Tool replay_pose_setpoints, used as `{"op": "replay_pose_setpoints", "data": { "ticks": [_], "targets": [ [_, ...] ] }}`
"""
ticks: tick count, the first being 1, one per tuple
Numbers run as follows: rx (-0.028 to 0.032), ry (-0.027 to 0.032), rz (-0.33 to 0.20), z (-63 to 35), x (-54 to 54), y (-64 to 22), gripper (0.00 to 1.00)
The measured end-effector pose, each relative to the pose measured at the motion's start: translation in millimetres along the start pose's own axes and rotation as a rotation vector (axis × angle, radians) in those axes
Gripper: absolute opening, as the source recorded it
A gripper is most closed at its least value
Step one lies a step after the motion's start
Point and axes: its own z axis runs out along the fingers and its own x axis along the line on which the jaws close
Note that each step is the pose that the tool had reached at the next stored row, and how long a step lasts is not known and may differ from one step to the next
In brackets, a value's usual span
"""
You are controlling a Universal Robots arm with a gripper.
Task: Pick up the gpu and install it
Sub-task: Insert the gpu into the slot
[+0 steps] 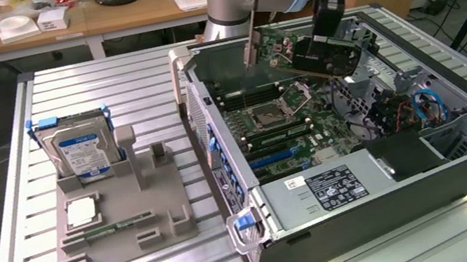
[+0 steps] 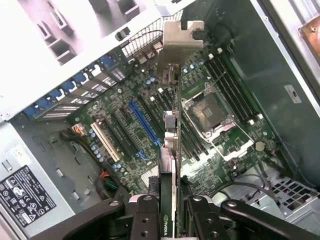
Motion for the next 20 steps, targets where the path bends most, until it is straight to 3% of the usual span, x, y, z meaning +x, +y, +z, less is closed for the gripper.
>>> {"op": "replay_pose_setpoints", "data": {
  "ticks": [20],
  "targets": [
    [-0.0022,0.0018,-0.152,0.0,0.0,0.0,0.26]
  ]
}}
